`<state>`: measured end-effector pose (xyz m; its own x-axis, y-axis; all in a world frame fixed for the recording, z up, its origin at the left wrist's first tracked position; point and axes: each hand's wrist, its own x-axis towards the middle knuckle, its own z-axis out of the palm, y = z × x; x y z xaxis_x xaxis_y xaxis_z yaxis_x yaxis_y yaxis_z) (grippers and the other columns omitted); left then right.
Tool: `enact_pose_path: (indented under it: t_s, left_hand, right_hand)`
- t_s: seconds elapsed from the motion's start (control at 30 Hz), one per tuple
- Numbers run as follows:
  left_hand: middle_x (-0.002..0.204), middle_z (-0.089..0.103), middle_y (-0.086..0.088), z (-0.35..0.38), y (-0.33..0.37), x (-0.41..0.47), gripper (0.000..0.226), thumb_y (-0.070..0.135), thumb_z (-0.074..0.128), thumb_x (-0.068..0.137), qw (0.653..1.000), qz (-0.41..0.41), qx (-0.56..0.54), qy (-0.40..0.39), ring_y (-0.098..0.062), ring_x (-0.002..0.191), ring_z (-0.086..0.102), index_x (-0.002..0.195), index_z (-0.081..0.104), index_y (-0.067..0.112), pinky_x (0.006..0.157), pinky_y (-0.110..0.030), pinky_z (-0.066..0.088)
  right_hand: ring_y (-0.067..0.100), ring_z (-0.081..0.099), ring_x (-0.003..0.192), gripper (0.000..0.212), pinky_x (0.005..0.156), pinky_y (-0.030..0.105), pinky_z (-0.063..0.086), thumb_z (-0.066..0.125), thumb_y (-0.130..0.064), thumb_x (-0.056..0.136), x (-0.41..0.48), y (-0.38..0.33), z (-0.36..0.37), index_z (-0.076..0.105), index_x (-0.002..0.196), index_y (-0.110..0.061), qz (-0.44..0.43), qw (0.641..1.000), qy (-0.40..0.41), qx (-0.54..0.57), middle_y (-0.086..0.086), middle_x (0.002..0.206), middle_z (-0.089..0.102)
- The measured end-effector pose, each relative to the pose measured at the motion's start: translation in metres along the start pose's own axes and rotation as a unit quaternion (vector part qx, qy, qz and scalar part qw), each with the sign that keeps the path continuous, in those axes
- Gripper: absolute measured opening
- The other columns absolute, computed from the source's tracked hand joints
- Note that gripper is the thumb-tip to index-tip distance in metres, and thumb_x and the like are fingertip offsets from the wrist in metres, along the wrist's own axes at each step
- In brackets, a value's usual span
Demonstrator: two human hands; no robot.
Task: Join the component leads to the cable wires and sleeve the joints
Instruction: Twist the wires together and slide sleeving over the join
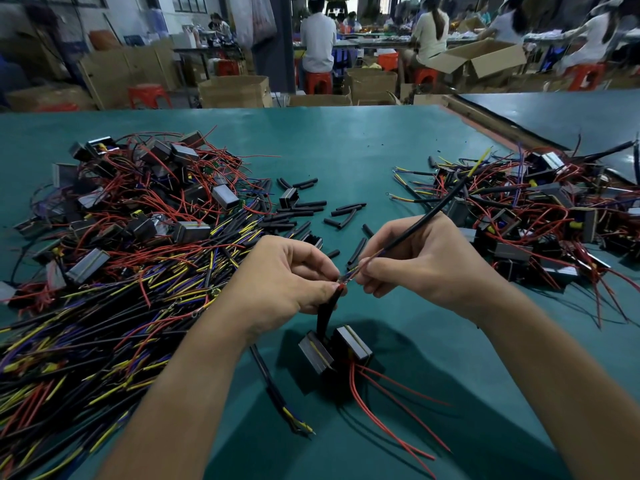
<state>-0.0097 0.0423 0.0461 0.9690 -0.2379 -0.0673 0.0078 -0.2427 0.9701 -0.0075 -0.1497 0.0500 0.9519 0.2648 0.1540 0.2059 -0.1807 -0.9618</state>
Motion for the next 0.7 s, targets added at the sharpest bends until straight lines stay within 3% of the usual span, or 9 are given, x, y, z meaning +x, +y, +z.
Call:
enact_pose_path:
  t_s: [0.2, 0.43, 0.7]
  left_hand:
    - [0.078, 0.069, -0.030, 0.0009, -0.0015, 0.0012, 0.020, -0.012, 0.072, 0.075, 1.000, 0.012, -0.002, 0.021, -0.029, 0.063, 0.067, 0.069, 0.067, 0.006, 0.059, -0.035, 0.060]
    - [0.059, 0.068, -0.013, 0.0043, 0.0004, 0.0013, 0.016, -0.013, 0.073, 0.074, 0.999, 0.034, -0.033, 0.020, -0.023, 0.053, 0.068, 0.075, 0.063, 0.000, 0.050, -0.028, 0.057]
    - [0.061, 0.069, -0.012, 0.0028, -0.0008, 0.0008, 0.016, -0.008, 0.076, 0.074, 0.998, 0.039, -0.039, 0.017, -0.024, 0.055, 0.069, 0.079, 0.063, 0.000, 0.051, -0.030, 0.058]
  right_hand:
    - [0.020, 0.063, 0.052, 0.020, 0.055, 0.029, 0.056, 0.061, 0.016, 0.079, 0.0008, -0.0005, 0.0003, 0.066, 0.073, -0.003, -0.017, 1.000, 0.006, -0.023, 0.014, 0.064, 0.070]
    - [0.020, 0.065, 0.056, 0.017, 0.059, 0.028, 0.058, 0.065, 0.012, 0.081, 0.0013, 0.0002, 0.0016, 0.072, 0.077, -0.004, -0.033, 0.999, 0.009, -0.028, 0.013, 0.067, 0.072]
    - [0.020, 0.071, 0.060, 0.013, 0.063, 0.034, 0.061, 0.068, 0.008, 0.081, 0.0009, 0.0014, 0.0009, 0.073, 0.077, -0.003, -0.044, 0.996, 0.001, -0.080, 0.009, 0.068, 0.074]
